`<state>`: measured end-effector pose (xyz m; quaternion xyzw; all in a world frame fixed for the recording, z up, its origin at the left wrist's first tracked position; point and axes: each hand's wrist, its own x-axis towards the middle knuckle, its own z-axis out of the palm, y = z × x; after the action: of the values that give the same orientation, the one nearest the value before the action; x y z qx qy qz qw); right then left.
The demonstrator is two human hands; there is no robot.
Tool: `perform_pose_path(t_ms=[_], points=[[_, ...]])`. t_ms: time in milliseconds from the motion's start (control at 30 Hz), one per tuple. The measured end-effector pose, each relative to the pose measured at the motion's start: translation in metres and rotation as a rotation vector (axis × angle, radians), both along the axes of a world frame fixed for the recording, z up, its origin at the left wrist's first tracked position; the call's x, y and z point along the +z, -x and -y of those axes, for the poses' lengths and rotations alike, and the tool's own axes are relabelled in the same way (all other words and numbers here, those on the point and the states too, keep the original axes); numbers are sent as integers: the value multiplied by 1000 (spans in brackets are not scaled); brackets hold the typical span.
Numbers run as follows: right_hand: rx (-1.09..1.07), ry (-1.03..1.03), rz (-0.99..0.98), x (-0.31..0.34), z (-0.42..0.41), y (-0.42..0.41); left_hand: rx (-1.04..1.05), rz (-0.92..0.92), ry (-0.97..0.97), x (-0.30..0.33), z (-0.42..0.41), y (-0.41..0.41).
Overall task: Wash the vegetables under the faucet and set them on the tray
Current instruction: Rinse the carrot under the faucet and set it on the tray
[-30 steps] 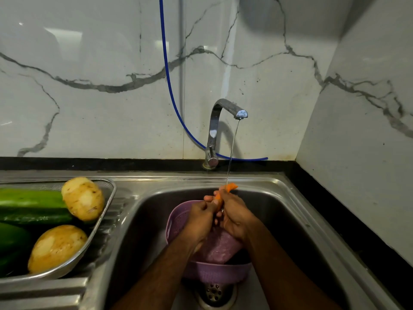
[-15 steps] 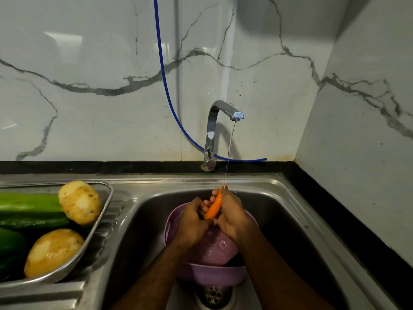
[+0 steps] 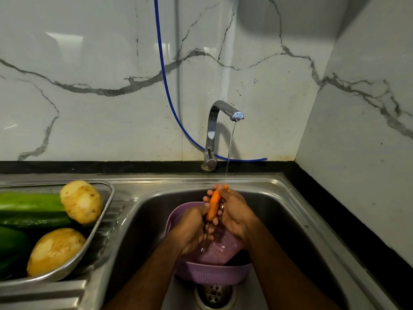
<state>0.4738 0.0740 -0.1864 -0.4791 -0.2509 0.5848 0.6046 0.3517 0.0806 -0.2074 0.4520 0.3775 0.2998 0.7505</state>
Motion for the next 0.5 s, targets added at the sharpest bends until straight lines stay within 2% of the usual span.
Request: perform_pose_path(t_ms=[133,233,400,500], points=[[-61,-64,-3,3,0,-1,93,16,-33,-2,-1,-3],[-192,-44,24,1,-2,-3,163,36,-126,-6,-2,-5],[-391,-48,-44,1,-3,-10,229,-2,-246,-10,-3,-8],[-363,-59,-20,0,-4,-11,232,-43,-271,-12,-2,-13]])
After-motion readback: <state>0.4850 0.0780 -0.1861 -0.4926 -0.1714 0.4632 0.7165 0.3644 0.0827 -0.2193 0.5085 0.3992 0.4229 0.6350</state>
